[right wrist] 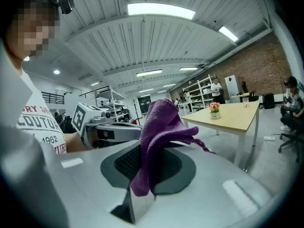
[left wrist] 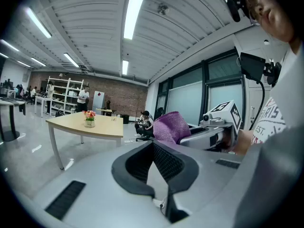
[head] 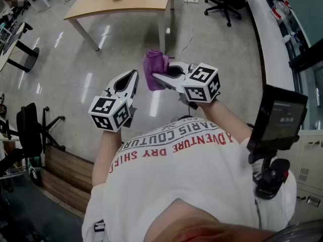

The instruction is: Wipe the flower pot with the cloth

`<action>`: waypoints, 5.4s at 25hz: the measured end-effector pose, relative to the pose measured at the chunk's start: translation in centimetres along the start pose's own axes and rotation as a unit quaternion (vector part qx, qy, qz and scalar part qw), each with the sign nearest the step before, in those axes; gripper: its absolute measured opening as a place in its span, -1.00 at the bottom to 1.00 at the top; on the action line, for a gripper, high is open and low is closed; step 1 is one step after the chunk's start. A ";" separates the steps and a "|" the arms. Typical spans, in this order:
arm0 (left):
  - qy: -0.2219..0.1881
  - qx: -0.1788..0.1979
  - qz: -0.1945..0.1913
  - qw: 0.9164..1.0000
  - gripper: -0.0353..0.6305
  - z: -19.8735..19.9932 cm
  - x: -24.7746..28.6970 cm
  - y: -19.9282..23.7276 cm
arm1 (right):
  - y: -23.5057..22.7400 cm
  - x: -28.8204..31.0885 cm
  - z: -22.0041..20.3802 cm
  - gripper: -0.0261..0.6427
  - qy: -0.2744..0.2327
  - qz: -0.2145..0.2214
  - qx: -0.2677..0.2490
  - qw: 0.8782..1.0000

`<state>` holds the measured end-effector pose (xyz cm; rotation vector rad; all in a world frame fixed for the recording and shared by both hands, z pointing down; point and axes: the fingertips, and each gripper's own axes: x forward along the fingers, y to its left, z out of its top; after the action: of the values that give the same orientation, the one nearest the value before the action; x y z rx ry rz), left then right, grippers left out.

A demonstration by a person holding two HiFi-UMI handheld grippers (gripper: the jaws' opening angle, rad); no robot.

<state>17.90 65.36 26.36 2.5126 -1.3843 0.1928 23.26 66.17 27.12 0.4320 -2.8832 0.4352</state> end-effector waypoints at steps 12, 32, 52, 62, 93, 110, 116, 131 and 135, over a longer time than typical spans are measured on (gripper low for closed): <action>0.004 -0.004 0.010 1.000 -0.89 -1.1 0.2 0.1 | -0.2 0.1 -0.9 -0.77 0.006 0.012 0.007 1.000; 0.032 -0.050 0.005 0.998 -0.89 -2.3 10.8 12.6 | -16.1 7.4 -0.7 -0.78 0.009 -0.007 0.065 0.998; -0.006 -0.027 0.064 0.998 -0.89 10.9 31.8 44.8 | -48.2 26.7 15.0 -0.78 -0.013 -0.020 0.044 0.999; 0.009 -0.029 0.049 0.998 -0.89 11.2 39.0 59.5 | -57.0 36.6 17.6 -0.77 -0.007 -0.056 0.062 0.996; 0.140 0.035 -0.010 0.990 0.20 5.0 63.4 81.5 | -79.3 50.7 16.0 -0.78 0.016 -0.139 0.227 0.964; 0.148 0.045 -0.025 0.988 0.19 5.9 62.1 81.1 | -83.2 55.1 17.9 -0.77 0.014 -0.102 0.230 0.968; 0.142 0.040 -0.034 0.989 0.16 6.5 62.2 80.9 | -83.9 57.1 18.5 -0.78 0.024 -0.065 0.215 0.974; 0.140 0.047 -0.055 0.987 0.16 6.5 62.1 80.3 | -85.8 59.0 14.5 -0.78 0.166 -0.087 0.162 0.969; 0.145 0.051 -0.061 0.986 0.16 5.6 62.5 81.6 | -87.0 60.6 12.3 -0.78 0.213 -0.108 0.150 0.959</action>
<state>-17.54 -28.37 49.73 2.5158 -1.1292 0.5932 -8.22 -32.71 52.00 0.6087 -2.3315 0.8202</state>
